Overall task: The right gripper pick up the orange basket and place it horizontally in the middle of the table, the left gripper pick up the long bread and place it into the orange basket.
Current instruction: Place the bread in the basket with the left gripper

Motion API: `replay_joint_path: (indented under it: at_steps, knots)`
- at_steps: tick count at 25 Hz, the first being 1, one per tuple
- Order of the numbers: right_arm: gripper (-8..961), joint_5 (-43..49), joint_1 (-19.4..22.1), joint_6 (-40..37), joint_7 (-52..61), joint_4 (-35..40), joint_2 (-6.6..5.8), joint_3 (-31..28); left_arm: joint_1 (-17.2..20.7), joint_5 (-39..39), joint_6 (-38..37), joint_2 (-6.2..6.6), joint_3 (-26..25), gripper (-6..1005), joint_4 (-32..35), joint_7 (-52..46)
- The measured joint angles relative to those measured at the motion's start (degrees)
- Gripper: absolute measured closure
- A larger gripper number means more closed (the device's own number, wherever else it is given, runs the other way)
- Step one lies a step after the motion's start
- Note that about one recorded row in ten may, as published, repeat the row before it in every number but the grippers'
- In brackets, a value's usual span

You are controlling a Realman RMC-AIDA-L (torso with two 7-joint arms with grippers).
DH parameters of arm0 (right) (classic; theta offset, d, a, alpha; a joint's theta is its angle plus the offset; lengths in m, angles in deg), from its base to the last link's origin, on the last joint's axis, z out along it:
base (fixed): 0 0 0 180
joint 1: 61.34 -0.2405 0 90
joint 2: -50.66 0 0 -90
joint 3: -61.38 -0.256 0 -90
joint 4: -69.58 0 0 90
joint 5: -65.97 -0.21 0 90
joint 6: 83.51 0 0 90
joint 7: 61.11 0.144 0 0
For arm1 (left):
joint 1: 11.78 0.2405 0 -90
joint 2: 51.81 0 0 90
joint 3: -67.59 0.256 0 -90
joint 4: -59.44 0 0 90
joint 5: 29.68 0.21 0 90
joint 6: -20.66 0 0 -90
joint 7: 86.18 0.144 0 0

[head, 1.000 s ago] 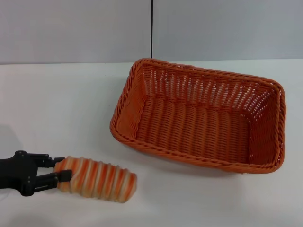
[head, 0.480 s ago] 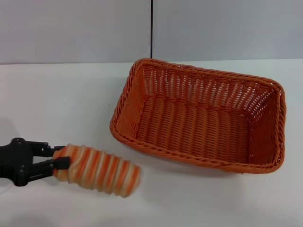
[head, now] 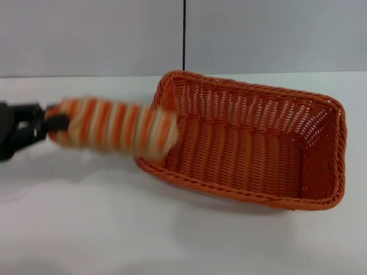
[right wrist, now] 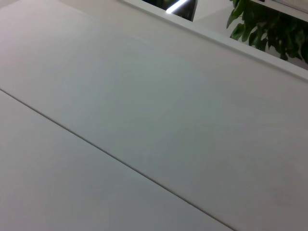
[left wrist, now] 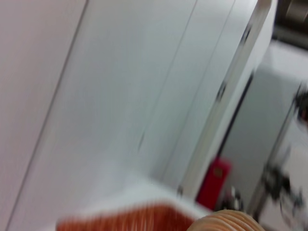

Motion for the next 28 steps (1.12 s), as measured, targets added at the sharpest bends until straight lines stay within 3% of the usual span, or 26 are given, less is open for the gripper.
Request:
replay_joint_path:
  at_steps: [1,2,3,4,6,7,9,11,12,16,19,21,28]
  knots:
    - [387,0.0,0.0,0.0,0.0,0.0,-0.01,0.0,-0.6,-1.9,0.1,-0.44,0.0,736,-0.9,0.0]
    - [387,0.0,0.0,0.2,0.0,0.1,-0.01,0.0,-2.3,-4.4,0.6,-1.83,0.2,740,-2.6,0.0]
    - [387,0.0,0.0,0.2,0.0,0.1,-0.01,0.0,-2.3,-4.4,0.6,-1.83,0.2,756,-2.6,0.0]
    - [387,0.0,0.0,0.2,0.0,0.1,-0.01,0.0,-3.4,-4.8,1.1,-2.82,0.4,772,-3.3,0.0]
    - [387,0.0,-0.1,0.3,0.1,0.1,-0.01,0.0,-5.8,-4.5,3.2,-5.36,1.0,788,-4.7,0.3]
    - [387,0.0,-0.1,0.3,0.2,0.2,0.00,0.0,-7.8,-3.9,6.7,-7.41,3.6,788,-6.8,1.6]
    - [387,0.0,-0.1,0.3,0.2,0.3,0.01,0.0,-9.4,-3.9,9.0,-8.10,6.0,787,-9.0,2.9]
    - [387,0.0,-0.1,0.3,0.2,0.7,0.03,0.1,-10.5,-4.1,10.5,-8.19,7.7,787,-11.1,3.7]
    - [387,0.0,-0.1,0.3,0.2,0.8,0.04,0.1,-13.5,-5.1,15.7,-8.28,10.2,789,-17.9,6.6]
    - [387,0.0,-0.1,0.7,0.2,1.3,0.06,0.1,-14.2,-5.6,18.1,-8.46,10.2,795,-20.4,8.0]
    - [388,0.2,-0.1,1.0,0.2,1.6,0.07,0.1,-15.5,-7.0,24.8,-8.58,10.4,803,-25.6,12.4]
    - [388,0.3,-0.1,1.2,0.4,1.6,0.08,0.1,-15.4,-7.3,25.6,-8.56,10.2,809,-25.8,13.0]
    - [388,0.6,-0.6,1.8,0.7,1.9,0.12,0.1,-12.5,-11.5,24.8,-8.36,10.0,671,-26.0,14.5]
